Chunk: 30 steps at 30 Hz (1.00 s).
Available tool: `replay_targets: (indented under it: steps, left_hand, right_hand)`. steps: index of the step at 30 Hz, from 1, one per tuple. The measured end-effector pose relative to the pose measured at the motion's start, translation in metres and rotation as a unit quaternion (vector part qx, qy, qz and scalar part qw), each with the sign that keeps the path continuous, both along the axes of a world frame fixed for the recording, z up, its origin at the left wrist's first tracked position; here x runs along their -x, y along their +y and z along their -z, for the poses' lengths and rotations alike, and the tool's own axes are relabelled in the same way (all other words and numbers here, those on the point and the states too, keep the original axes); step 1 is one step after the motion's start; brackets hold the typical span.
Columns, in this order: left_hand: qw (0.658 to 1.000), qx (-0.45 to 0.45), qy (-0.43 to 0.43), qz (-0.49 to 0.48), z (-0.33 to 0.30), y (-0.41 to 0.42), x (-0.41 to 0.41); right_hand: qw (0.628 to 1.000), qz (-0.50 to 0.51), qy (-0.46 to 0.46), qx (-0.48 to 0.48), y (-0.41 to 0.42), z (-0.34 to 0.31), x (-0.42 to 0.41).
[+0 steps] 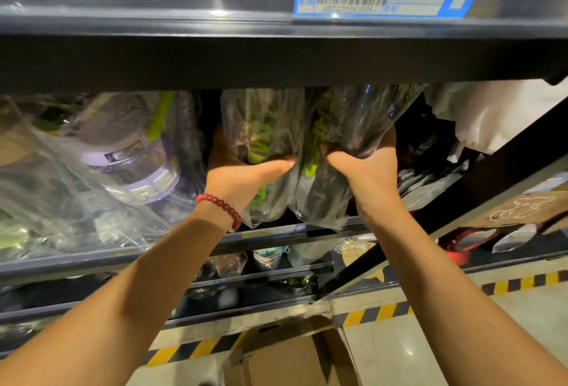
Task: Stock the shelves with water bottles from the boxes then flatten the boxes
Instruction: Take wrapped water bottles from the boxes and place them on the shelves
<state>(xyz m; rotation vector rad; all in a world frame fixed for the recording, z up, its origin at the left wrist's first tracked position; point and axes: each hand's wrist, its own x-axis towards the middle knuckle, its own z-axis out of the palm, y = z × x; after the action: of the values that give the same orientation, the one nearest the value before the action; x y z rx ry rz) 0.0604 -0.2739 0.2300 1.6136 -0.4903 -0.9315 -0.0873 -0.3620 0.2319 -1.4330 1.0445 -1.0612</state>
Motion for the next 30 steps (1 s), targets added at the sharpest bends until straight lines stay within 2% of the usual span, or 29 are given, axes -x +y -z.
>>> replay_targets:
  steps: [3, 5, 8, 11, 16, 19, 23, 27, 30]
  left_hand:
    - [0.988, -0.111, -0.09, 0.061, -0.002, 0.002, 0.001]
    - [0.985, -0.117, -0.115, 0.059, 0.006, 0.003, -0.002]
    - [0.991, -0.046, -0.116, 0.042, 0.018, 0.009, -0.004]
    - [0.992, -0.013, -0.125, 0.021, 0.025, 0.011, -0.004]
    - [0.993, 0.042, -0.111, 0.004, 0.029, 0.016, -0.001]
    - [0.994, 0.04, -0.1, 0.011, 0.032, 0.019, 0.002]
    - [0.994, 0.025, -0.1, 0.023, 0.03, 0.025, 0.002]
    - [0.987, 0.012, -0.156, 0.045, 0.031, 0.032, 0.001]
    - [0.977, -0.04, -0.204, 0.054, 0.036, 0.035, 0.001]
  right_hand:
    - [1.0, 0.011, 0.007, 0.004, -0.001, -0.001, -0.005]
    - [1.0, 0.019, 0.018, 0.008, -0.002, 0.0, -0.008]
    - [1.0, 0.029, 0.007, 0.005, -0.004, -0.001, -0.01]
    - [0.999, 0.03, -0.024, 0.034, -0.008, -0.005, -0.015]
    - [0.998, -0.014, 0.047, 0.027, 0.0, 0.005, -0.008]
    - [0.995, -0.065, 0.065, 0.042, 0.011, 0.012, 0.003]
    - [0.992, -0.081, 0.085, 0.038, 0.014, 0.011, 0.011]
    - [0.987, -0.1, 0.12, 0.019, 0.013, 0.012, 0.018]
    - [0.981, -0.109, 0.161, 0.02, 0.016, 0.018, 0.021]
